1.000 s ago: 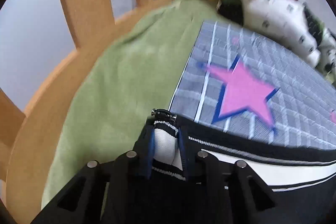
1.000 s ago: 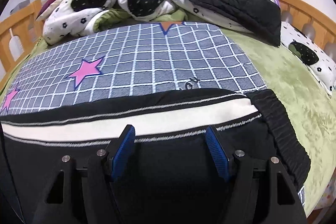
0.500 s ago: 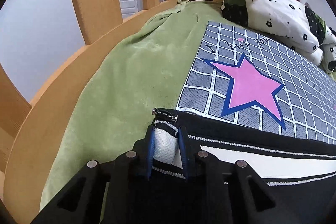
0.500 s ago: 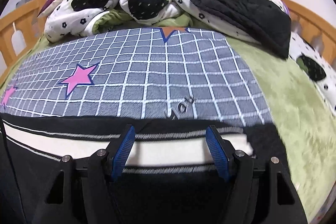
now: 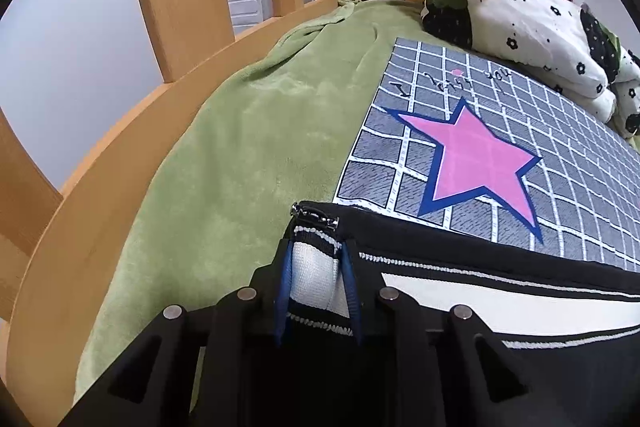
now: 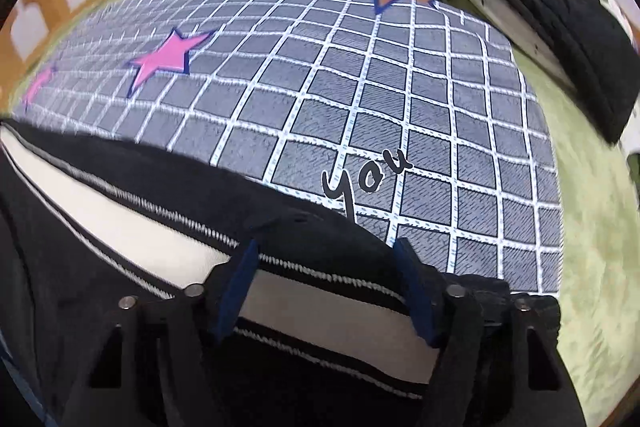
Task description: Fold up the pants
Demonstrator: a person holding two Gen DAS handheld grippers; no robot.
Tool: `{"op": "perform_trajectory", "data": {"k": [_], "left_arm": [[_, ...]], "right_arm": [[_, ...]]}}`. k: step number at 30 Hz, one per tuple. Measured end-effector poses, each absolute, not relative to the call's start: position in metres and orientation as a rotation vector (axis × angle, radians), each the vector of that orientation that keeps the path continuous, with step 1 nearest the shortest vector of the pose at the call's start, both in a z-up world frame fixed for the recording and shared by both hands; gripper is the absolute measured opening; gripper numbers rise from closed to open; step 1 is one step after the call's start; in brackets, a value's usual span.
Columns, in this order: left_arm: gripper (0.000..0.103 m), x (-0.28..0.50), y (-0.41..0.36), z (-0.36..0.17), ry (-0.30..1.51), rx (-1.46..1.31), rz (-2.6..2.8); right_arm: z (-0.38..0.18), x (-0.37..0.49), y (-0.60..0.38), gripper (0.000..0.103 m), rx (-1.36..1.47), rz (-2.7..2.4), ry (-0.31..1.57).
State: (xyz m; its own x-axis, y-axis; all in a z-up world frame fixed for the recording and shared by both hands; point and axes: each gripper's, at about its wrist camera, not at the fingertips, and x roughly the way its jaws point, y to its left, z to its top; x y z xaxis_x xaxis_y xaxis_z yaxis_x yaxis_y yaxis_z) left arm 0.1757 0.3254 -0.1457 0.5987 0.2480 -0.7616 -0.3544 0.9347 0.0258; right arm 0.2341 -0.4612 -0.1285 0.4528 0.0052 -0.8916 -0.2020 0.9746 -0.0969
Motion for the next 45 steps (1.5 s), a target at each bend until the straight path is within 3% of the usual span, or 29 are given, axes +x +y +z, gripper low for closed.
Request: {"op": "perform_trajectory", "data": {"k": [2,3,6,9,14,18,19,20,21,22,24,28,31,36,38,40,45], "left_arm": [[0.02,0.172,0.322,-0.138,0.829,-0.138,0.355],[0.02,0.168,0.322,-0.131,0.797,-0.151,0.349],[0.02,0.161,0.331,-0.119,0.738,-0.226,0.341],[0.02,0.178,0.332,-0.145,0.828,-0.204,0.366],[0.025,0.18,0.326,-0.142,0.855,-0.183,0.392],[0.028,0.171,0.317,-0.127,0.856,-0.133,0.398],[0.032,0.166,0.314,-0.122,0.835,-0.133,0.387],[0.047,0.162,0.312,-0.117,0.814,-0.146,0.37],[0.061,0.16,0.31,-0.115,0.797,-0.165,0.349],[0.062,0.161,0.307,-0.113,0.78,-0.187,0.321],[0.062,0.169,0.301,-0.116,0.776,-0.212,0.294],[0.062,0.205,0.292,-0.159,0.97,-0.208,0.295],[0.062,0.189,0.283,-0.141,0.932,-0.18,0.309],[0.062,0.127,0.274,-0.098,0.883,-0.243,0.21],[0.062,0.104,0.269,-0.087,0.871,-0.258,0.183],[0.062,0.084,0.265,-0.074,0.861,-0.273,0.151],[0.062,0.039,0.241,-0.04,0.804,-0.273,0.124]], "right_arm": [[-0.128,0.233,-0.455,0.034,-0.22,0.112,1.072],[-0.122,0.232,-0.453,0.015,-0.216,0.093,1.042],[-0.1,0.22,-0.459,0.011,-0.13,0.083,0.946],[-0.115,0.221,-0.467,0.01,-0.107,0.058,0.947],[-0.132,0.234,-0.472,0.01,-0.042,-0.019,0.933],[-0.116,0.238,-0.474,0.02,0.021,-0.033,0.95],[-0.109,0.236,-0.474,0.02,0.046,-0.042,0.923],[-0.102,0.231,-0.472,0.024,0.088,-0.038,0.878],[-0.094,0.225,-0.469,0.036,0.149,-0.006,0.835],[-0.093,0.222,-0.465,0.042,0.169,0.019,0.825],[-0.096,0.222,-0.441,0.042,0.155,0.086,0.829],[-0.13,0.232,-0.401,0.043,0.04,0.09,0.916],[-0.134,0.229,-0.394,0.042,-0.005,0.041,0.902],[-0.08,0.186,-0.393,0.04,0.114,0.019,0.875],[-0.053,0.159,-0.381,0.043,0.089,0.011,0.797],[-0.026,0.134,-0.37,0.055,0.101,0.022,0.747],[0.019,0.096,-0.327,0.056,0.126,0.078,0.728]]}}
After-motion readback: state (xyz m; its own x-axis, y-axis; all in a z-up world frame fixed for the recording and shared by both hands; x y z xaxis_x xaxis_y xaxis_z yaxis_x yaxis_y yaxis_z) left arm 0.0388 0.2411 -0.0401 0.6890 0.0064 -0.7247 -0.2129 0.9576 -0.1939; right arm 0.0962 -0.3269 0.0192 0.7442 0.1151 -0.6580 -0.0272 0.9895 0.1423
